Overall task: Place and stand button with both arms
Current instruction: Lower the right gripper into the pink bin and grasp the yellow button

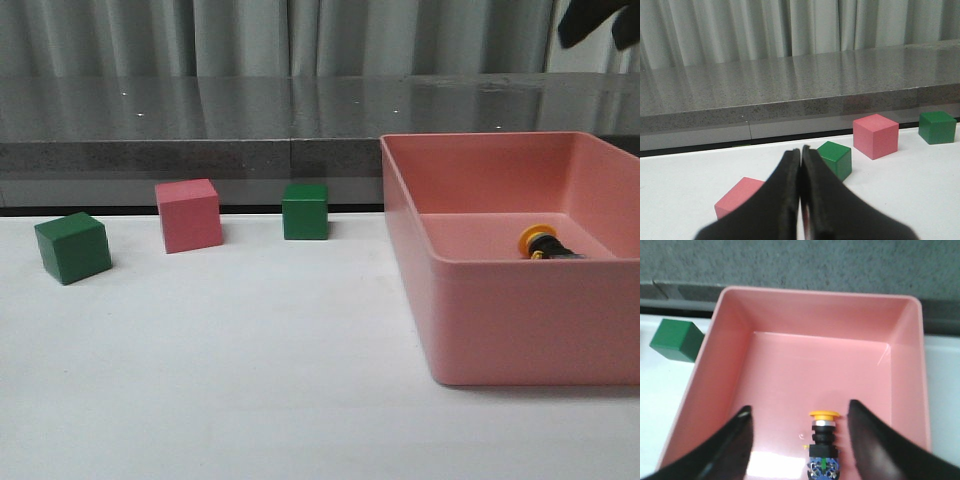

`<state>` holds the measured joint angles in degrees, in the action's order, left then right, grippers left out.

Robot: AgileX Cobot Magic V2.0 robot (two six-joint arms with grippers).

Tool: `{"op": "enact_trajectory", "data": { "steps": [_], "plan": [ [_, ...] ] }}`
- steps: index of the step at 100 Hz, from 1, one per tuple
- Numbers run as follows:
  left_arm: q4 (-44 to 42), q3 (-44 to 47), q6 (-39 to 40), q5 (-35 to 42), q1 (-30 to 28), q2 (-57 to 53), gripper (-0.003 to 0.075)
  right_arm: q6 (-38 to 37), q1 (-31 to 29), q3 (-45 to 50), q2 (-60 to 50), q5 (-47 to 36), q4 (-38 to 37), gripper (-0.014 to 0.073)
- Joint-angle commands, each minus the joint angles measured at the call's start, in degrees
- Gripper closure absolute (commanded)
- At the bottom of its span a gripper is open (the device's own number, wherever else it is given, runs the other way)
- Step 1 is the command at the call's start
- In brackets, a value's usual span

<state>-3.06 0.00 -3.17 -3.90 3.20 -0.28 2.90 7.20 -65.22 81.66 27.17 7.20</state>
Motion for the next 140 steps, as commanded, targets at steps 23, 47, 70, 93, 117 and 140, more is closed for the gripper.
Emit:
{"op": "enact_trajectory", "data": {
  "steps": [23, 47, 70, 93, 117, 140],
  "plan": [
    [0.0, 2.6, 0.7, 4.7, 0.0, -1.7, 0.074, 3.9, 0.7, -2.2, 6.8, -0.7, 0.3, 0.0022],
    [0.0, 2.6, 0.7, 4.7, 0.0, -1.7, 0.074, 3.9, 1.1, -2.2, 13.7, -0.6, -1.5, 0.0058],
    [0.0, 2.6, 0.7, 4.7, 0.0, -1.7, 0.074, 3.9, 1.1, -2.2, 18.2, -0.3, -2.6, 0.0058],
    [0.0, 2.6, 0.7, 4.7, 0.0, -1.7, 0.074, 3.9, 1.1, -2.2, 21.6, 0.3, -4.1, 0.0058],
    [0.0, 2.6, 0.7, 4.7, 0.0, -1.7, 0.074, 3.9, 1.1, -2.2, 22.9, 1.0, -4.1, 0.0135],
    [0.0, 2.6, 0.7, 4.7, 0.0, -1.7, 0.074, 3.5, 1.1, -2.5, 22.9, 4.0, -4.1, 0.0501]
  ]
}}
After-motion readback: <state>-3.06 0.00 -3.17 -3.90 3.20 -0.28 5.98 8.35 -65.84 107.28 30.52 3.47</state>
